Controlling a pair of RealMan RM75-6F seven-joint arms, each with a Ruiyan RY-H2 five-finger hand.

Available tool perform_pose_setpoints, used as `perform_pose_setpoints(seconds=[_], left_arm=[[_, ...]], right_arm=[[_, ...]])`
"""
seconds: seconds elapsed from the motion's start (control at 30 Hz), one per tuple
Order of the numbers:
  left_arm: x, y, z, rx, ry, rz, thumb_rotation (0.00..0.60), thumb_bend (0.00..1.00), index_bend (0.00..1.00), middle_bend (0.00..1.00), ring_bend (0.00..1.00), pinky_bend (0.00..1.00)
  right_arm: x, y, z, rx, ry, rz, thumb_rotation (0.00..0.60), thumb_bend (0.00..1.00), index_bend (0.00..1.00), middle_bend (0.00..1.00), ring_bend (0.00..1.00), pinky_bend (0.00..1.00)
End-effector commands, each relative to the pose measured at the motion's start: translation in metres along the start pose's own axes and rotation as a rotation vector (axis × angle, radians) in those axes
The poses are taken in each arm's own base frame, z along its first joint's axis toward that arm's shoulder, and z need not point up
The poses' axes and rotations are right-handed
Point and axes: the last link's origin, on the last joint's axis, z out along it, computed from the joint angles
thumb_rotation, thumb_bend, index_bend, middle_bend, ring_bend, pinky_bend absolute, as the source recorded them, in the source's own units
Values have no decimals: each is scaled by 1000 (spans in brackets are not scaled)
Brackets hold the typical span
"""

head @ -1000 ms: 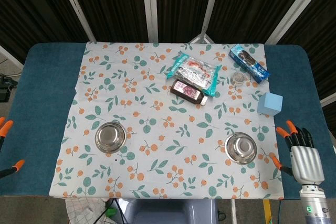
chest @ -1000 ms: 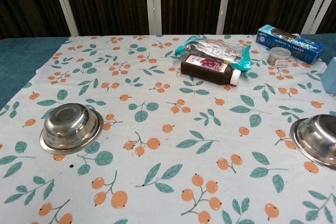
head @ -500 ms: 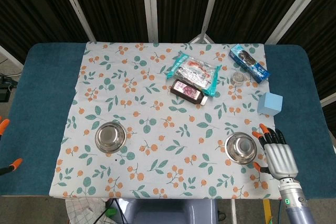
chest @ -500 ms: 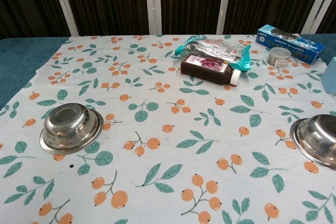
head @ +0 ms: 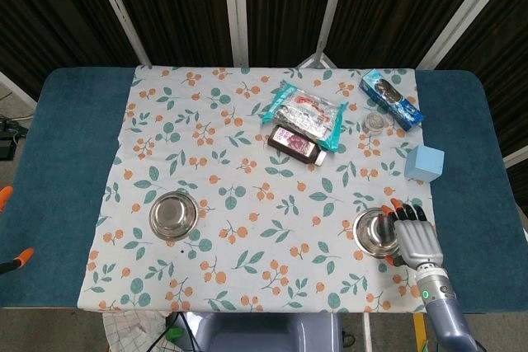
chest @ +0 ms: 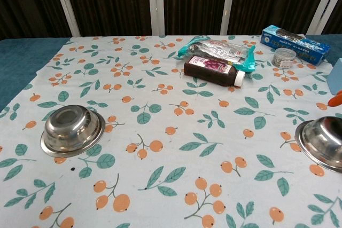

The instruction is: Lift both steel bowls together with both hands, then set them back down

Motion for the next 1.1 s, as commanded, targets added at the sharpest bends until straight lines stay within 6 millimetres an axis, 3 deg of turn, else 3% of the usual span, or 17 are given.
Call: perform_pose_setpoints(seconds=[0.03,0.3,0.5,0.67,0.77,0.93,1.1], left_arm=[[0,-1,0,5,2,-1,600,102,39,0,0,0],[0,-1,0,7,4,-1,600,102,42,0,0,0],[-1,-1,1,12,0,3,600,102,46,0,0,0],[-1,-1,1,11,6,1,600,102,49,0,0,0],[-1,-1,1,14,6,1,600,102,51,0,0,0],[-2,0,1,14,7,2,600,102,52,0,0,3],[-3,1,2,7,8,7,600,102,54,0,0,3]], right_arm=[[-4,-4,5,5,-19,-8,600,212,144,19,67,0],[-13,-7,16,1,-54,-14,600,212,144,20,75,0],[-16,-9,22,-7,-57,-25,600,212,163,20,160,2],[-19,-7,24,-15,-58,-31,600,212,176,35,232,67],[-21,-8,25,-13,-61,-26,600,212,177,37,267,162],[-23,-7,29,-12,-57,-21,600,212,192,73,366,464],[-22,-8,30,-10,-32,-11,600,211,280,201,459,542]])
